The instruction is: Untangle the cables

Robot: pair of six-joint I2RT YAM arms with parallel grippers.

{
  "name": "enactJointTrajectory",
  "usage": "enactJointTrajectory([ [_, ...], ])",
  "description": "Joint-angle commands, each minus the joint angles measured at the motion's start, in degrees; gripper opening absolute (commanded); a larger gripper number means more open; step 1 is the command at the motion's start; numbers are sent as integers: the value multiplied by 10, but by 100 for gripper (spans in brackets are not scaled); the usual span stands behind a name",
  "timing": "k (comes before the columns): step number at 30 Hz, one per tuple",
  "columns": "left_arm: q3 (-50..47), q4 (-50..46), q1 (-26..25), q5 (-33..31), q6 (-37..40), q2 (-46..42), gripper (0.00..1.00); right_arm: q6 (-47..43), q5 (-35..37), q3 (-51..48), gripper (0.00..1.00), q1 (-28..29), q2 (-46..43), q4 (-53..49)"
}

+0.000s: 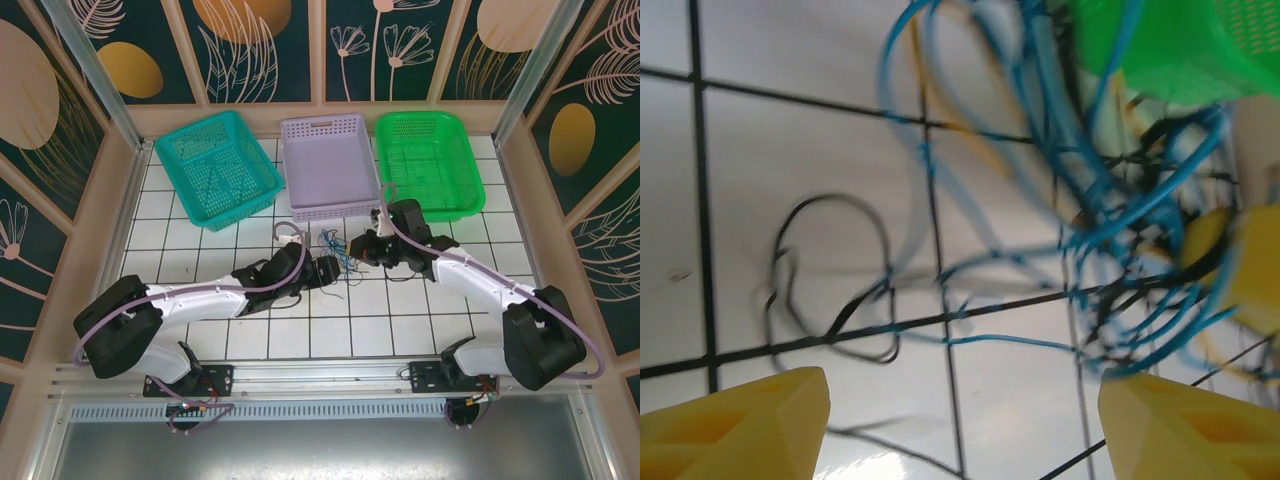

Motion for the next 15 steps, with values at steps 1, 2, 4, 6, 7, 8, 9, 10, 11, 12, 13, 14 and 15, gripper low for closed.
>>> enactJointTrajectory([
  [1, 16, 47, -3, -21, 11, -4, 74, -3, -28, -3, 0, 12, -20, -17],
  [2, 16, 47, -4, -26, 12, -2, 74, -2, -30, 1, 0, 16, -22, -20],
  [4, 20, 48, -3, -32, 15, 3, 76, -1, -27, 4, 0, 34, -26, -24],
  [6, 29, 44, -4, -34, 18, 13, 75, 0, -26, 4, 0, 44, -30, -26],
  [7, 40, 28, -4, -41, 21, 21, 73, 2, -27, 3, 0, 46, -33, -27],
  [8, 52, 3, -3, -55, 21, 28, 67, 3, -25, 3, 0, 48, -39, -29],
  [9, 58, -15, -4, -69, 19, 33, 58, 4, -23, 2, 0, 48, -45, -31],
  [10, 59, -30, -4, -85, 18, 33, 45, 1, -16, 3, 0, 45, -52, -39],
  [11, 57, -41, -4, -101, 17, 29, 28, -6, -8, 6, 0, 43, -57, -51],
  [12, 54, -59, -4, -121, 11, 21, 7, -17, 7, 8, 0, 37, -63, -67],
  [13, 51, -85, -3, -148, 4, 10, 0, -30, 25, 11, 0, 29, -67, -85],
  [14, 48, -102, -4, -163, 3, 0, 0, -45, 45, 15, 0, 23, -69, -101],
  [15, 42, -117, -4, -175, 7, -14, 0, -65, 76, 23, 0, 22, -70, -127],
])
